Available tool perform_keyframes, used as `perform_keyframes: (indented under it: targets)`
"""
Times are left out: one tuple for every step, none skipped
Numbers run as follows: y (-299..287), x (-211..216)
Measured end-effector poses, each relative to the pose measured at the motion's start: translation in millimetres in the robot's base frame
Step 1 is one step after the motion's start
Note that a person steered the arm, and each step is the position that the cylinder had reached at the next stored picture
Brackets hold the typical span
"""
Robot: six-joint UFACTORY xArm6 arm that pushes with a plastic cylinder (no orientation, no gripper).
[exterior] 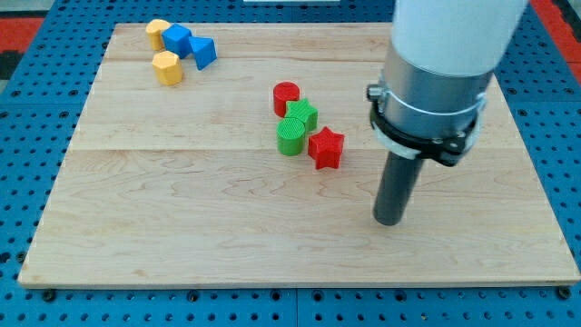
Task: Put the red star diagonally top right to the green star
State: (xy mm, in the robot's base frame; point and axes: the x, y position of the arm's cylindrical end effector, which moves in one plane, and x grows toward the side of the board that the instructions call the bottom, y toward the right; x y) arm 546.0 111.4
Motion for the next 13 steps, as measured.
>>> perform_keyframes:
  targets:
    - [2, 0]
    - [30, -9]
    - [22, -45]
    - [-31, -54]
    - [-76, -19]
    - [-82, -71]
    - [-49, -114]
    - [-23, -158]
    - [1, -197]
    - [18, -229]
    - [77, -204]
    - [79, -86]
    - [-52, -1]
